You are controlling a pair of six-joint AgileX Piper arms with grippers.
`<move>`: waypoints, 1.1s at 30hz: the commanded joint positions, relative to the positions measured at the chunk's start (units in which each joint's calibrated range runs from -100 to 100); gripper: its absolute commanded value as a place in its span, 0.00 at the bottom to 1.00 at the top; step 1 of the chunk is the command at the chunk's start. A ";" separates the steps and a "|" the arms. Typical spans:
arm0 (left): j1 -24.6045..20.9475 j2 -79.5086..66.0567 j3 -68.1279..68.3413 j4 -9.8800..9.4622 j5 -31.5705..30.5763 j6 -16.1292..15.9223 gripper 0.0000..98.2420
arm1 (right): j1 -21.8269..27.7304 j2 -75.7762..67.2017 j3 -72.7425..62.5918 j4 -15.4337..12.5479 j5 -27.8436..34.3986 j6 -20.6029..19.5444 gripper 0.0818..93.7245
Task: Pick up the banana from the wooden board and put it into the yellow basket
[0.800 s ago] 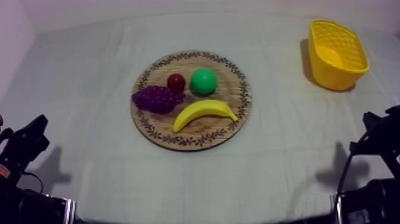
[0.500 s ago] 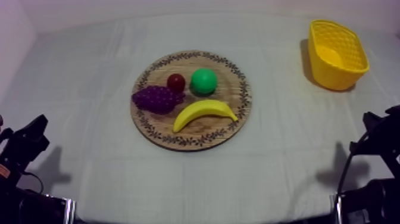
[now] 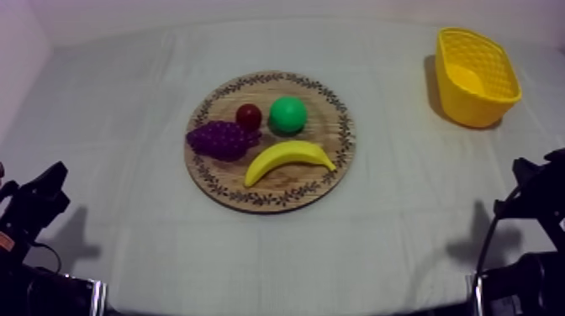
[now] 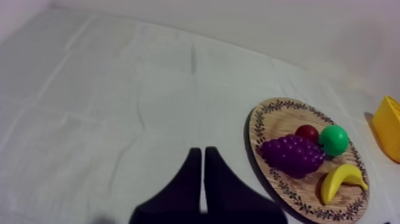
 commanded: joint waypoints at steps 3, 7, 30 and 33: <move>0.00 0.00 -0.03 -0.04 -0.01 0.00 0.00 | 0.01 0.00 0.01 0.01 0.04 0.00 0.00; 0.00 0.00 -0.03 -0.04 -0.01 0.00 0.00 | 0.01 0.00 0.01 0.01 0.04 0.02 0.00; 0.00 0.00 -0.03 -0.04 -0.01 -0.03 0.00 | -0.96 11.66 -10.89 -4.33 -10.80 4.08 0.01; 0.00 0.00 -0.03 -0.04 -0.01 -0.02 0.00 | -0.70 18.59 -19.23 -5.32 -9.50 4.74 0.01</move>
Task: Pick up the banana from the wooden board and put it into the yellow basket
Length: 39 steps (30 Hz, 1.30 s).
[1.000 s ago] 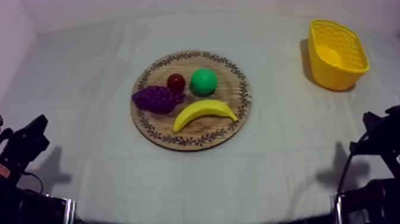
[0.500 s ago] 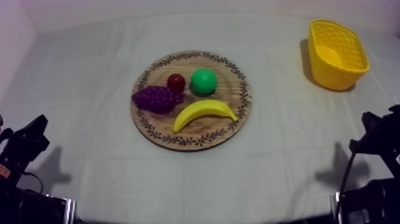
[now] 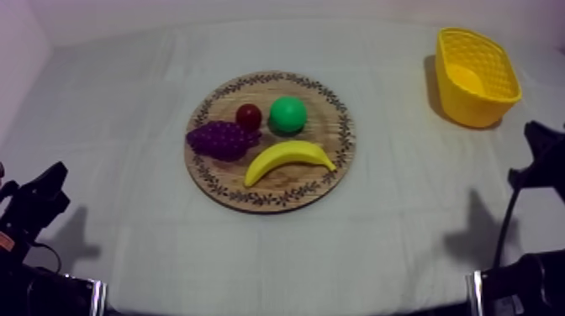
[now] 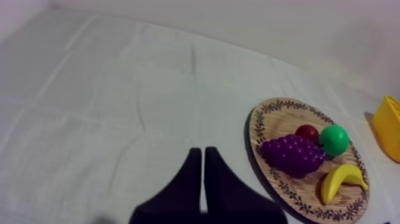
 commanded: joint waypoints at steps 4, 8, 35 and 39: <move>0.00 0.00 -0.03 -0.04 0.06 0.01 0.00 | 0.44 14.33 -18.12 -2.11 6.24 1.53 0.01; 0.00 0.00 -0.03 -0.04 0.06 -0.01 0.00 | 0.47 22.44 -28.02 -4.13 11.55 3.13 0.01; 0.00 0.00 -0.03 -0.04 0.06 0.00 0.00 | -17.52 64.41 -64.47 -10.25 36.12 13.84 0.03; 0.00 0.00 -0.03 -0.04 0.06 0.00 0.00 | -20.28 68.48 -65.08 -10.45 36.84 14.60 0.03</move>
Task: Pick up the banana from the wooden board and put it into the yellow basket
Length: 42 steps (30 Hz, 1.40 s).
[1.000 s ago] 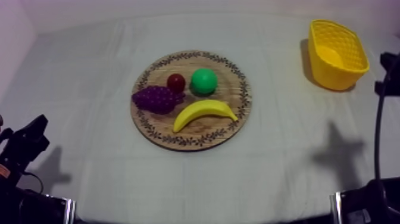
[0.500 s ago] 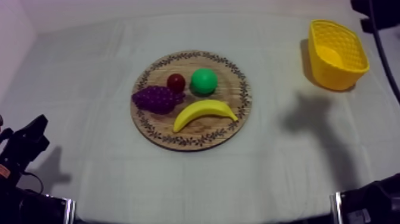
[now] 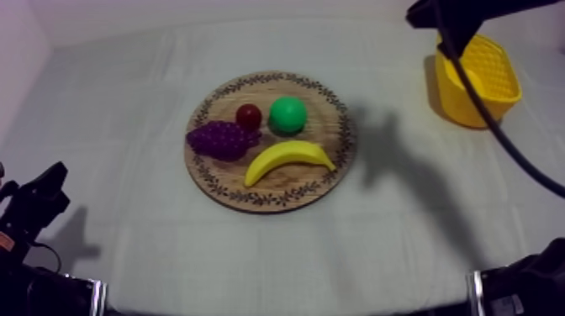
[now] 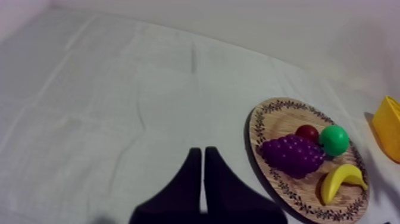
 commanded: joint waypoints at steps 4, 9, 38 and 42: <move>0.00 0.00 -0.03 -0.04 -0.03 0.00 0.00 | -3.15 4.86 -0.25 -0.11 -0.25 0.50 0.07; 0.00 0.00 -0.03 -0.04 -0.03 0.01 0.00 | -4.47 7.56 0.11 -0.09 -0.47 1.06 0.22; 0.00 0.00 -0.03 -0.04 -0.03 0.01 0.00 | -12.98 25.43 2.56 0.87 -12.34 0.38 0.59; 0.00 0.00 -0.03 -0.04 -0.03 -0.01 0.00 | -13.36 30.15 0.84 0.81 -13.92 0.40 0.59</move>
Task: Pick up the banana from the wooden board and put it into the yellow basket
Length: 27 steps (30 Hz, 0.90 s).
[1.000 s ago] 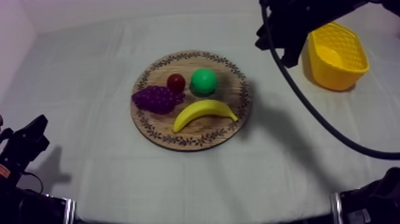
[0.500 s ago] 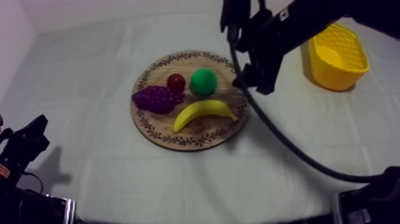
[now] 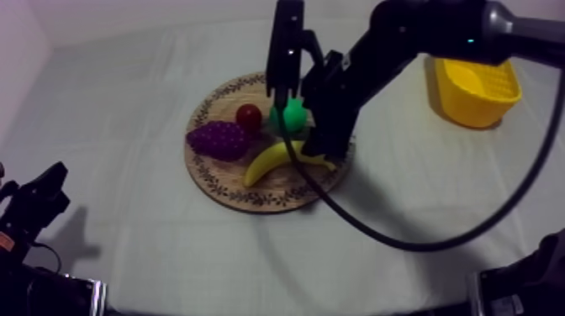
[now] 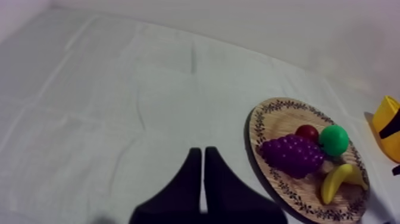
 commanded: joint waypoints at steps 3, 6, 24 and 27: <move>0.00 0.00 -0.03 -0.04 0.01 0.00 0.00 | -0.48 5.57 -1.38 0.00 -1.52 0.00 0.58; 0.00 0.00 -0.03 -0.04 0.01 0.02 0.00 | -0.81 8.94 -2.46 0.11 -2.75 -0.10 0.58; 0.00 0.00 -0.03 -0.04 0.01 0.03 0.00 | -1.16 21.43 -9.65 0.63 -5.57 -0.66 0.51; 0.00 0.00 -0.03 -0.04 0.01 0.03 0.00 | -1.18 21.92 -9.68 0.55 -6.01 -0.49 0.45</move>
